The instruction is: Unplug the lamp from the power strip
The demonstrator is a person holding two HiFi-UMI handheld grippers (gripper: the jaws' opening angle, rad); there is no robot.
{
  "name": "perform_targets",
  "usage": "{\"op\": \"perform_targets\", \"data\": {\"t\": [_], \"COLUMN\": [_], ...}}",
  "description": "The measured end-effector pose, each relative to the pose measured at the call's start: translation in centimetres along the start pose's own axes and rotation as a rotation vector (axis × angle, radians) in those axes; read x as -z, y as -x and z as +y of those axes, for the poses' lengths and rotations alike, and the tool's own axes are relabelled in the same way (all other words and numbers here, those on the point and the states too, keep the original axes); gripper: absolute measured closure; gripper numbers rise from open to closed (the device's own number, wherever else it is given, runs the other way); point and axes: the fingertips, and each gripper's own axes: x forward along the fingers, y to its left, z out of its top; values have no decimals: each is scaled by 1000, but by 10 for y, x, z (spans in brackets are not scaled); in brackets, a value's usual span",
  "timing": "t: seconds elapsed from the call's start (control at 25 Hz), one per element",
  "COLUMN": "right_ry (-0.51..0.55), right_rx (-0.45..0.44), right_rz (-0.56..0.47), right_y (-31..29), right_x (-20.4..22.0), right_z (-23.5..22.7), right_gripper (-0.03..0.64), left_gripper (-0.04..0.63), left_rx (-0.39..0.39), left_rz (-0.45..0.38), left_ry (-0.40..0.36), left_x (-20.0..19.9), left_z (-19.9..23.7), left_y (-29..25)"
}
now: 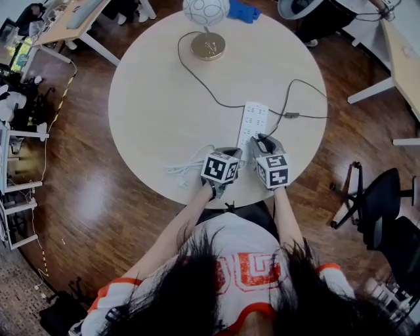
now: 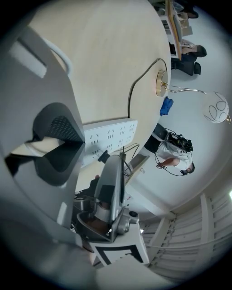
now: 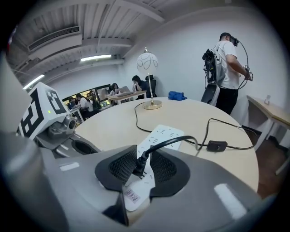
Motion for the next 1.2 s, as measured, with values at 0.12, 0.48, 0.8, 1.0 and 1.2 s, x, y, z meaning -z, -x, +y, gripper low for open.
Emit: {"op": "perform_targets", "data": {"t": [0.12,0.48,0.8,1.0,1.2], "right_ry": [-16,-164,-299,-278,-300], "right_rx": [-11,7,99,113,140], "right_rz": [10,24,-211,-287,-342], "right_y": [0,32,83,103,121], "right_x": [2,22,-8,-31,-40], "right_z": [1,-4,3,29,59], "right_gripper": [499,418,615,615,615], "left_gripper": [595,595,595,595,595], "left_rx": [0,-22,29,91,140], "left_rz": [-33,-129,-265,-342,-411], "left_ry": [-26,-12,-22,-67,-86], "left_x": [-7,-21,-37,-45,-52], "left_z": [-1,8,-3,-22,-26], "left_y": [7,39,88,130,166]}}
